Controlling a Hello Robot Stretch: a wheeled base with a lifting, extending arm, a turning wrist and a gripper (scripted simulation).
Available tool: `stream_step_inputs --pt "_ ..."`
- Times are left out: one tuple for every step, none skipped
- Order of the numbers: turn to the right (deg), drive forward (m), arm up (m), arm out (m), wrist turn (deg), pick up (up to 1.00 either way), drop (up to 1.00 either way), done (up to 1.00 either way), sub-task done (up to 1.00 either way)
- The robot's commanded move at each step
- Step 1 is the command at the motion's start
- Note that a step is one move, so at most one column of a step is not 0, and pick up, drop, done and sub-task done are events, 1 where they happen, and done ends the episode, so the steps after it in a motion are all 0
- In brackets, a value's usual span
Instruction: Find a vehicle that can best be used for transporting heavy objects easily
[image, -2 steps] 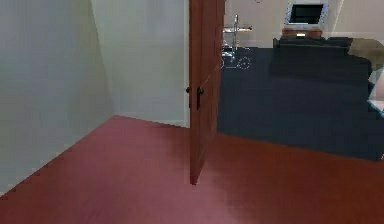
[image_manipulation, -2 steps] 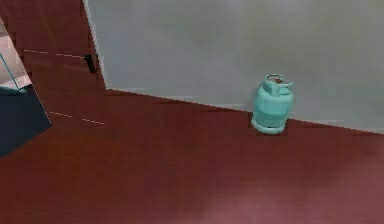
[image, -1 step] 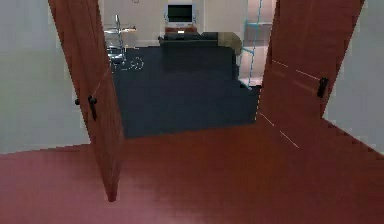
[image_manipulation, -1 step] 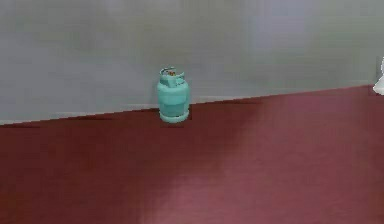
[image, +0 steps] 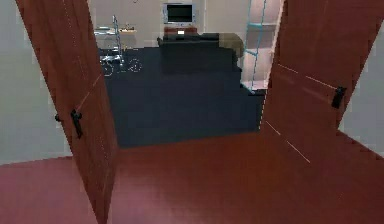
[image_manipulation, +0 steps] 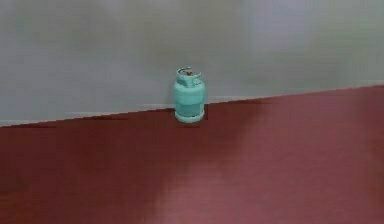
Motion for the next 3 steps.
stream_step_inputs --pt "0.0 0.9 0.0 0.0 0.0 0.0 0.0 0.0 0.0" --pt "-9.0 0.0 0.0 0.0 0.0 0.0 0.0 0.0 0.0" --pt "0.0 1.0 0.0 0.0 0.0 0.0 0.0 0.0 0.0"
